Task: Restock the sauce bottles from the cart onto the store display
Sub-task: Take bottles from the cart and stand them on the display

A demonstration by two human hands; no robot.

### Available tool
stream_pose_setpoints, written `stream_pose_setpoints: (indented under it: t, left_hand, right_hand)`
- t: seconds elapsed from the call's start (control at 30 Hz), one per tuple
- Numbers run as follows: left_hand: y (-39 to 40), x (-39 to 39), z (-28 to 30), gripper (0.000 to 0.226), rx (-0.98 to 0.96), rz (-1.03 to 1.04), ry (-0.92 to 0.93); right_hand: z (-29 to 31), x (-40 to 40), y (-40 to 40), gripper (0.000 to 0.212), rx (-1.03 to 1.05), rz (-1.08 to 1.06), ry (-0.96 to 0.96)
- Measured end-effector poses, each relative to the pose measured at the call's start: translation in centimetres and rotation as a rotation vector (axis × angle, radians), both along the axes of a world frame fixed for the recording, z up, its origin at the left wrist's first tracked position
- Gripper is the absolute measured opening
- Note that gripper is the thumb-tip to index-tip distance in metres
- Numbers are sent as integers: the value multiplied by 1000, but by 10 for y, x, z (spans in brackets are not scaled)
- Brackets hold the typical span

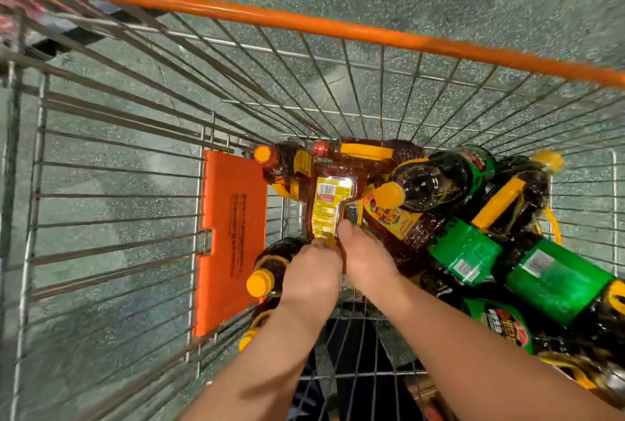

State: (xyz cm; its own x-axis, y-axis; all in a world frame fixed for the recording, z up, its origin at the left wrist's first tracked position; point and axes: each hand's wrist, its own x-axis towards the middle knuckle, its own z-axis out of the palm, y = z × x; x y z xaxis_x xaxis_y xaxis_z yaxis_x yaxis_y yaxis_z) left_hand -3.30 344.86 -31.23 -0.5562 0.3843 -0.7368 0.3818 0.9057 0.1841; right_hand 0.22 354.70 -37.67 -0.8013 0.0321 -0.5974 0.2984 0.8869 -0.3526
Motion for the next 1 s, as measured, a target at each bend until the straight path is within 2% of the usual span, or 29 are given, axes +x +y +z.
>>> stream_pose_setpoints:
  t: [0.17, 0.33, 0.43, 0.53, 0.73, 0.87, 1.0]
  left_hand:
    - [-1, 2, 7, 33, 13, -54, 11]
    - [-6, 4, 38, 27, 21, -22, -20]
    - [-14, 2, 67, 35, -35, 29, -12]
    - [-22, -4, 98, 30, -76, 14, 37]
    - [-22, -17, 190, 34, 98, -99, 134]
    - [-12, -2, 254, 37, 148, -192, 188]
    - [2, 14, 305, 33, 232, -274, 310]
  right_hand:
    - [14, 0, -6, 15, 26, -59, -4]
    - [46, 9, -10, 15, -31, -4, 50]
    - [78, 8, -13, 21, -4, 2, 77]
    - [118, 4, -17, 24, -106, -105, 12]
    - [213, 29, -8, 50, -279, -230, -29]
    - [253, 45, -4, 71, -202, -237, 53]
    - [298, 52, 10, 62, -17, -216, 144]
